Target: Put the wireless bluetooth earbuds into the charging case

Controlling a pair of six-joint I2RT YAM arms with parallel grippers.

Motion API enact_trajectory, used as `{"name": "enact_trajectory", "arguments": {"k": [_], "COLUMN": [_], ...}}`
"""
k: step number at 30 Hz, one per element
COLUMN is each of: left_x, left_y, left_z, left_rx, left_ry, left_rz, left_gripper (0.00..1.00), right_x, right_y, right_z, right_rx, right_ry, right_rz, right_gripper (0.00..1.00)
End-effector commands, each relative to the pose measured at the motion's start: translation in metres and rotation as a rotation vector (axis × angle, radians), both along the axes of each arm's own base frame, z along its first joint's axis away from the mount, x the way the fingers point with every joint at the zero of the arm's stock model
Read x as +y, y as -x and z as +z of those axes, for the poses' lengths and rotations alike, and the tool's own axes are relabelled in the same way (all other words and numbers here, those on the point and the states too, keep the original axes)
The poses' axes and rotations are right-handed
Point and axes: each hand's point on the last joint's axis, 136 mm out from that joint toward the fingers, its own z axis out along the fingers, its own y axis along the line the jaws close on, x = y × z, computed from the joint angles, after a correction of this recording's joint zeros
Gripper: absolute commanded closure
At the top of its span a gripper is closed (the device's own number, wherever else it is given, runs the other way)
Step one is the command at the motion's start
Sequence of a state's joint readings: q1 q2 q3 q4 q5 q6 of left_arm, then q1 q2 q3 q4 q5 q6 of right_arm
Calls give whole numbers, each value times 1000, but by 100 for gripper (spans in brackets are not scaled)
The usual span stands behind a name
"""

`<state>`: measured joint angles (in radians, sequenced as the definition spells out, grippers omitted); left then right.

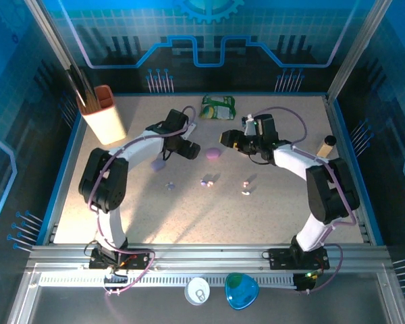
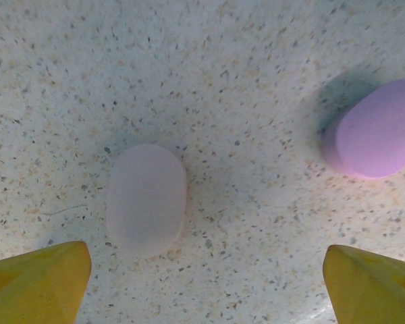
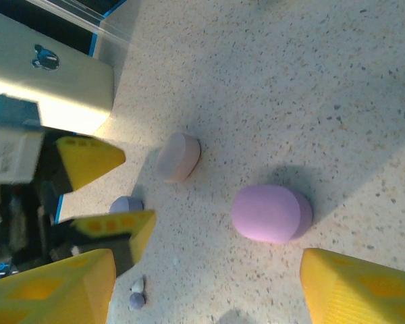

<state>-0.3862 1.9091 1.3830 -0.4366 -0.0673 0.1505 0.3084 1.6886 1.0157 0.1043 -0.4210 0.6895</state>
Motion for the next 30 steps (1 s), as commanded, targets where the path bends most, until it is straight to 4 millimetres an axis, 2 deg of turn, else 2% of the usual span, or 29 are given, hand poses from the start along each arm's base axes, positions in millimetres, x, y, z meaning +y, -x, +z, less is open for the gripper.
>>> {"name": "enact_trajectory", "arguments": {"k": [1, 8, 14, 17, 18, 20, 23, 26, 30], "left_x": [14, 21, 22, 25, 25, 25, 24, 21, 19], "left_y": [6, -12, -15, -15, -16, -17, -18, -18, -15], "left_z": [-14, -30, -46, -53, -54, -53, -51, -49, -41], "left_rx": [119, 185, 217, 213, 209, 203, 189, 179, 149], "left_ry": [-76, -111, -130, -148, -149, -146, -137, -119, -92], "left_rz": [-8, 18, -9, -19, -19, -20, -15, -19, -24], "left_gripper": [12, 19, 27, 37, 39, 49, 52, 61, 61], "right_x": [-9, -24, -24, -25, -24, -22, -21, -21, -17], "right_y": [15, 26, 28, 26, 26, 25, 24, 24, 27], "right_z": [-4, -13, -12, -14, -13, -10, -3, 2, 14], "right_rx": [3, 9, 8, 13, 12, 8, -4, -13, -26], "right_ry": [53, 153, 153, 163, 161, 153, 146, 144, 120], "right_rz": [4, -8, -2, -4, -1, 3, 5, 3, 15], "right_gripper": [27, 26, 26, 26, 26, 26, 26, 26, 26]}}
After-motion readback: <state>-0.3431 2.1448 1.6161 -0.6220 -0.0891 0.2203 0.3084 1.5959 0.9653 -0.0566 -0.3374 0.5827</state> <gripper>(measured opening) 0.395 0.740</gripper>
